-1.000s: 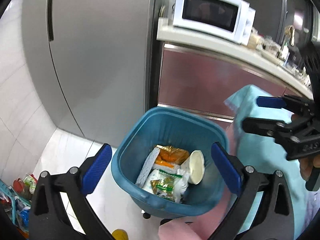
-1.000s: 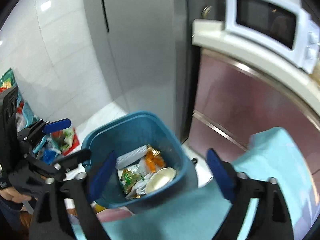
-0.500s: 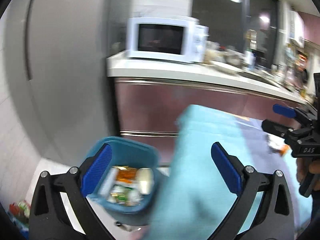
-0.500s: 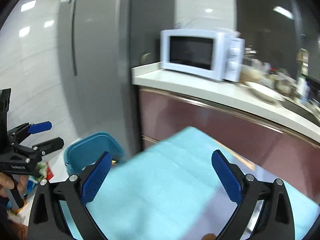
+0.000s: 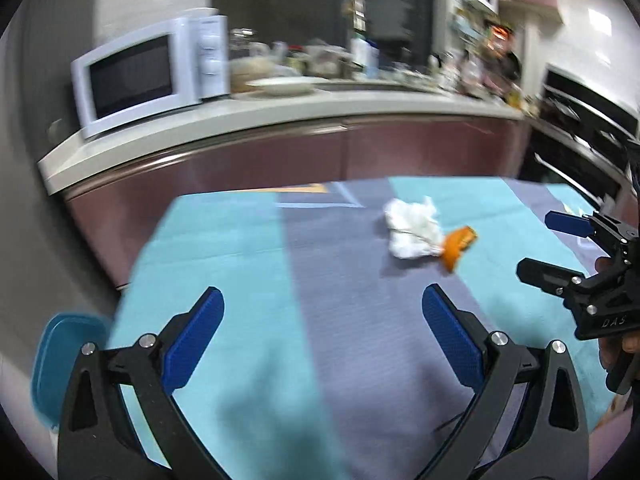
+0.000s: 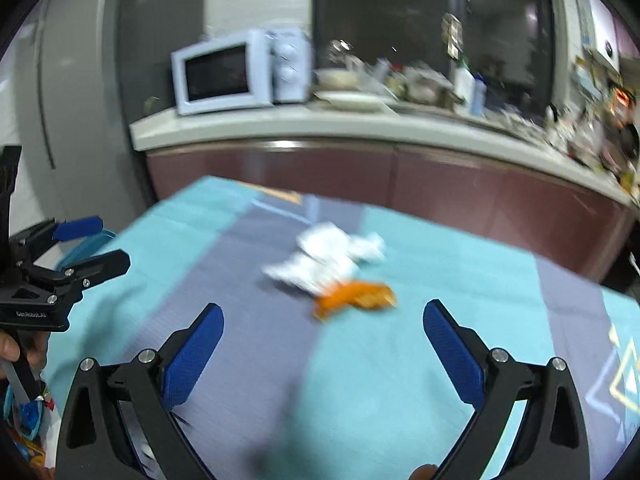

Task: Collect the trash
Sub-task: 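Move both grippers back over the table toward the tissue and peel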

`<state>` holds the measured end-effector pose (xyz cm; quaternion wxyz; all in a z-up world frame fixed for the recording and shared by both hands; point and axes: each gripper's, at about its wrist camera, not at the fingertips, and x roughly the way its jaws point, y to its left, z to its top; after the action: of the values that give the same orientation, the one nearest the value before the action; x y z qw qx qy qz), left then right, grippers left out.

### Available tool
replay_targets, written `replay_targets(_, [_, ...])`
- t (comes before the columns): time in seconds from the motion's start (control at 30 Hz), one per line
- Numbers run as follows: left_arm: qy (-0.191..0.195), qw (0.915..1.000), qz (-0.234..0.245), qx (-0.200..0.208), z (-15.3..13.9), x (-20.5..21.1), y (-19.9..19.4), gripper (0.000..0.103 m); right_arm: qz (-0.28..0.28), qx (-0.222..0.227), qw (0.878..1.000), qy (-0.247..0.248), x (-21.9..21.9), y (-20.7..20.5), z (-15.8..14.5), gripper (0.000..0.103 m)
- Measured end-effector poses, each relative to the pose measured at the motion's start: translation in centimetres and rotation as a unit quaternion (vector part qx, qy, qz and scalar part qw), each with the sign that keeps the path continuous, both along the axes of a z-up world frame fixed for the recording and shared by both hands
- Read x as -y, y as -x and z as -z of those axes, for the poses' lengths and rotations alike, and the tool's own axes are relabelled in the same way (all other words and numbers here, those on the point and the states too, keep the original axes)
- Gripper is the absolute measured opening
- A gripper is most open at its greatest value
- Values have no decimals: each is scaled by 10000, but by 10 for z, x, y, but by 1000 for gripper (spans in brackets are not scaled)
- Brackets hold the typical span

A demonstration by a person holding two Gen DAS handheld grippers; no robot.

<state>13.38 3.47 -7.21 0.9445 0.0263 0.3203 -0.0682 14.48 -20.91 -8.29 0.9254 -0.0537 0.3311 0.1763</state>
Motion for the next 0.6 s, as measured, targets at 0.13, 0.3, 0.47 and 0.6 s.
replay_targets(0.13, [-119, 9993, 326, -150, 9, 26, -30, 98, 134, -204, 9997, -48, 13, -11, 11, 97])
replay_targets(0.3, [-200, 9969, 628, -426, 29, 47, -60, 98, 137, -516, 9983, -234, 14, -39, 22, 97])
replay_targets(0.47, [-214, 9944, 746, -713, 50, 52, -84, 98, 85, -657, 9972, -357, 13, -59, 26, 96])
replay_targets(0.6, [-236, 9934, 766, -818, 60, 57, -101, 98, -67, -834, 9959, -347, 3, -75, 33, 96])
